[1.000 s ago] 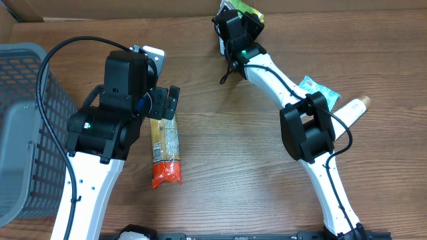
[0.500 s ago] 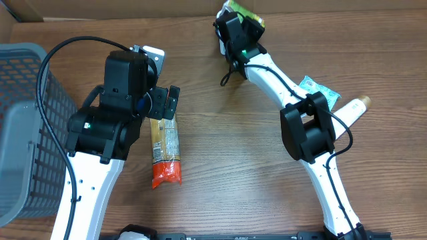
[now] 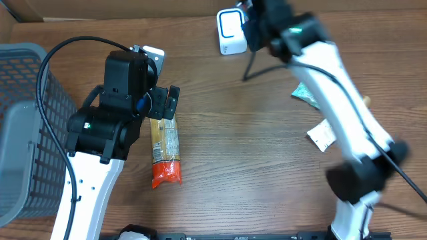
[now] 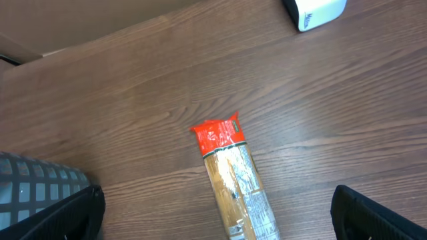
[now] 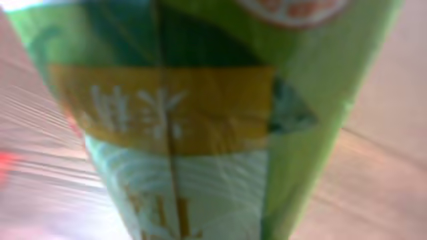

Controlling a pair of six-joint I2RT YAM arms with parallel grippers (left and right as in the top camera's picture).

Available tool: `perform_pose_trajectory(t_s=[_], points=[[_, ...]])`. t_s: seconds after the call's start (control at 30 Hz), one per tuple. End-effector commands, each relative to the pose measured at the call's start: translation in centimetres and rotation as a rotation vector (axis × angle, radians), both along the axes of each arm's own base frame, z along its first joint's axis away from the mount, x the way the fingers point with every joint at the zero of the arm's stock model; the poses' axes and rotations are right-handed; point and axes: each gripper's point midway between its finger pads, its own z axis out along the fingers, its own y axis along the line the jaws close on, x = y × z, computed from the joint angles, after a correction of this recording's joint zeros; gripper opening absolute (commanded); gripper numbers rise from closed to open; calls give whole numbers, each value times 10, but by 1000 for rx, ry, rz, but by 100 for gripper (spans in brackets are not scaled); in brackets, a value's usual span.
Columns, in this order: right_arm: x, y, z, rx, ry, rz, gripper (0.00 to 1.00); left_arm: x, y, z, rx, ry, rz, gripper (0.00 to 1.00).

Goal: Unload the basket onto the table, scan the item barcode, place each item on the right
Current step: 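Carry the tea pouch right and set it beside the white tube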

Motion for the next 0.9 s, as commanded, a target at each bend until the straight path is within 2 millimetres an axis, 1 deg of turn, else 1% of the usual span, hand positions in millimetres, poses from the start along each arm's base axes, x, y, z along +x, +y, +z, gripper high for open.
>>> perform_pose_trajectory(t_s=[0.0, 0.07, 0.1, 0.13, 0.17, 0.27, 0.33, 0.4, 0.47, 0.53, 0.57, 0.67, 0.73, 0.77, 0.83, 0.87], points=[[-56, -5, 29, 355, 192, -108, 4, 2, 1, 2, 17, -6, -6, 100], [-76, -28, 14, 363, 309, -233, 4, 2, 1, 2, 17, -6, -6, 100], [-83, -39, 7, 360, 357, -291, 4, 2, 1, 2, 17, -6, -6, 99], [-91, -56, -6, 351, 419, -385, 4, 2, 1, 2, 17, -6, -6, 100], [-94, -65, -14, 342, 445, -439, 4, 2, 1, 2, 17, -6, -6, 100], [-101, -101, -46, 299, 521, -629, 4, 2, 1, 2, 17, -6, -6, 100], [-101, -117, -66, 289, 551, -708, 4, 2, 1, 2, 17, -6, -6, 99], [-98, -132, -96, 291, 582, -799, 4, 2, 1, 2, 17, -6, -6, 99], [-100, -143, -122, 293, 611, -861, 4, 2, 1, 2, 16, -6, -6, 100], [-104, -154, -152, 298, 643, -934, 4, 2, 1, 2, 17, -6, -6, 100], [-108, -163, -174, 304, 660, -986, 4, 2, 1, 2, 17, -6, -6, 99], [-115, -179, -206, 321, 676, -1063, 4, 2, 1, 2, 17, -6, -6, 100], [-121, -187, -224, 335, 688, -1113, 4, 2, 1, 2, 17, -6, -6, 100], [-124, -191, -232, 341, 693, -1128, 7, 2, 1, 2, 17, -6, -6, 100], [-128, -195, -242, 348, 705, -1141, 31, 2, 1, 2, 17, -6, -6, 99], [-132, -198, -246, 349, 715, -1150, 48, 2, 1, 2, 16, -6, -6, 100]])
